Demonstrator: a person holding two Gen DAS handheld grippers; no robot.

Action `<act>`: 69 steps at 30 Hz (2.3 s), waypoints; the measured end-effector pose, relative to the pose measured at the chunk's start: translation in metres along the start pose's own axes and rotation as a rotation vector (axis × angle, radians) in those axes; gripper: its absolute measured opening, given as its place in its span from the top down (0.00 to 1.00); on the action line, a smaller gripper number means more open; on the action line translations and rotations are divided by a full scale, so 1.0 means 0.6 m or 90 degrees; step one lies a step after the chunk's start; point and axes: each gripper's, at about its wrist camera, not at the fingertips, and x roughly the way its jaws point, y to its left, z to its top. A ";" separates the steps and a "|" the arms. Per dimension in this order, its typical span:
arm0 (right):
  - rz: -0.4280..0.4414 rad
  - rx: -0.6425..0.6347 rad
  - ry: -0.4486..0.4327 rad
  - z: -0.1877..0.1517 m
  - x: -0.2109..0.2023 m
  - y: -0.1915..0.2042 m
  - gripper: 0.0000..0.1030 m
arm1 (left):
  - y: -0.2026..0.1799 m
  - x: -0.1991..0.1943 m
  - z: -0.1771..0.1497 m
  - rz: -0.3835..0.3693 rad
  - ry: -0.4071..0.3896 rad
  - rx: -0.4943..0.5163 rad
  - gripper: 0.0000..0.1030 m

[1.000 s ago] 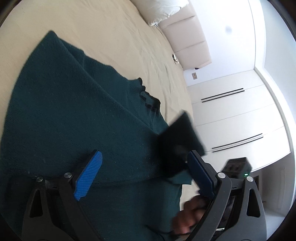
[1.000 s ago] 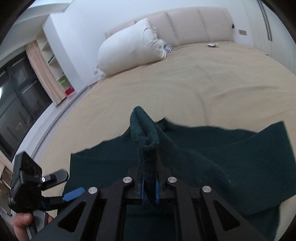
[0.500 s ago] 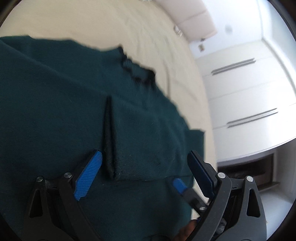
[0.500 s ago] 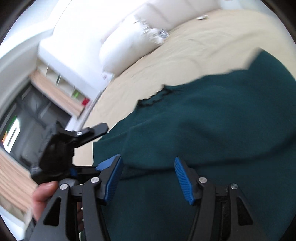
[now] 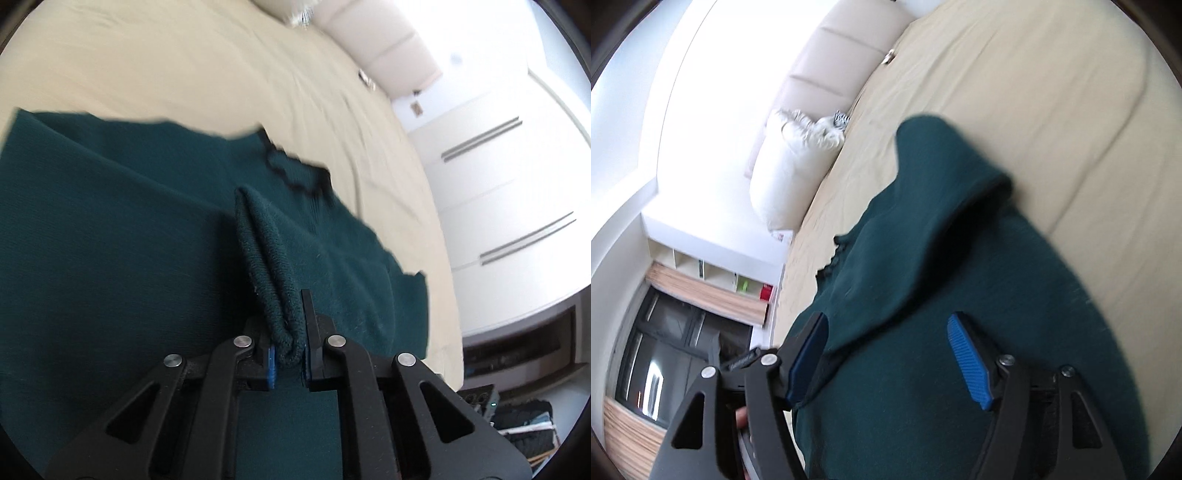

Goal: Fold small clothes

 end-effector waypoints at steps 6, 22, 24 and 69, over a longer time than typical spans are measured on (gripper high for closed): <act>0.025 0.054 -0.023 0.008 -0.019 -0.019 0.30 | 0.073 -0.052 -0.008 0.010 -0.043 -0.045 0.92; 0.025 0.090 -0.003 0.044 0.036 -0.010 0.28 | 0.071 0.004 -0.024 0.050 0.000 0.002 0.92; 0.017 0.096 -0.013 0.061 0.035 -0.019 0.32 | 0.069 0.001 -0.025 0.047 -0.001 -0.001 0.92; -0.026 -0.020 0.006 0.128 -0.011 -0.028 0.46 | 0.052 -0.063 -0.070 0.146 -0.063 0.201 0.88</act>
